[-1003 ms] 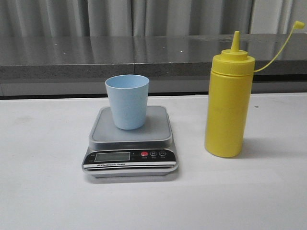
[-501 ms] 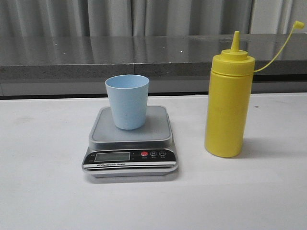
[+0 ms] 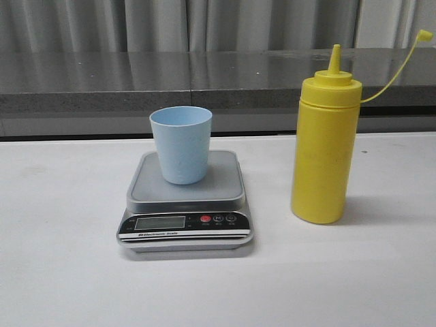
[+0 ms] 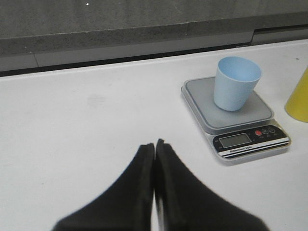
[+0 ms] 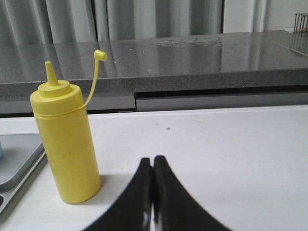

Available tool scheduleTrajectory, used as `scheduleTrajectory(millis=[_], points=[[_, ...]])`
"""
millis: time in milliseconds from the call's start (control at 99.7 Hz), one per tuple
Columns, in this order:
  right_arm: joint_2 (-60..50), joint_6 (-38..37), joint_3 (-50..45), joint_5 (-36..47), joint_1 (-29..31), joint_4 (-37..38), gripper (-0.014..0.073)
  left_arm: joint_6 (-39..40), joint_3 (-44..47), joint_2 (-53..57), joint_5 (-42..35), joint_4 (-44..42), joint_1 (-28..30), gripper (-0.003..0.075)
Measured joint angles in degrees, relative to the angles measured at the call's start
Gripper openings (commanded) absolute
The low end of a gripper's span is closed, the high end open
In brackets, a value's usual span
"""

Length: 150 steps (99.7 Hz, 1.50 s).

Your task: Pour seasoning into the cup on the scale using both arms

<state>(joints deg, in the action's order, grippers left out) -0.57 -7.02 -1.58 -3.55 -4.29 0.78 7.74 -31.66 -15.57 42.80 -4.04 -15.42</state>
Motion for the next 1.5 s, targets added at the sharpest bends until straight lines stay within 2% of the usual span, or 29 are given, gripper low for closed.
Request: scheduleTrajectory(millis=[160, 281, 401, 542, 672, 1123, 1504], points=[[0.0, 0.0, 0.0, 0.0, 0.0, 0.0, -0.0069, 0.0, 3.25, 0.0, -4.09, 0.75, 4.31, -0.002], [0.0, 0.08, 0.0, 0.0, 0.0, 0.0, -0.0069, -0.12, 6.84, 0.24, -12.12, 0.89, 7.64, -0.002], [0.0, 0.08, 0.0, -0.04, 0.0, -0.04, -0.0069, -3.43, 10.83, 2.18, -21.03, 1.0, 10.05, -0.002], [0.0, 0.08, 0.0, -0.04, 0.0, -0.13, -0.0069, -6.26, 15.0, 4.33, -27.38, 1.02, 13.93, -0.002], [0.0, 0.08, 0.0, -0.04, 0.0, -0.13, -0.0069, -7.04, 18.54, 6.61, -29.19, 1.11, 15.76, -0.002], [0.0, 0.08, 0.0, -0.27, 0.0, -0.13, -0.0069, -7.12, 31.5, 15.9, -36.34, 3.23, 15.88, -0.002], [0.0, 0.08, 0.0, -0.4, 0.0, -0.13, -0.0069, -7.12, 31.66, 15.9, -38.18, 6.09, 15.88, -0.002]])
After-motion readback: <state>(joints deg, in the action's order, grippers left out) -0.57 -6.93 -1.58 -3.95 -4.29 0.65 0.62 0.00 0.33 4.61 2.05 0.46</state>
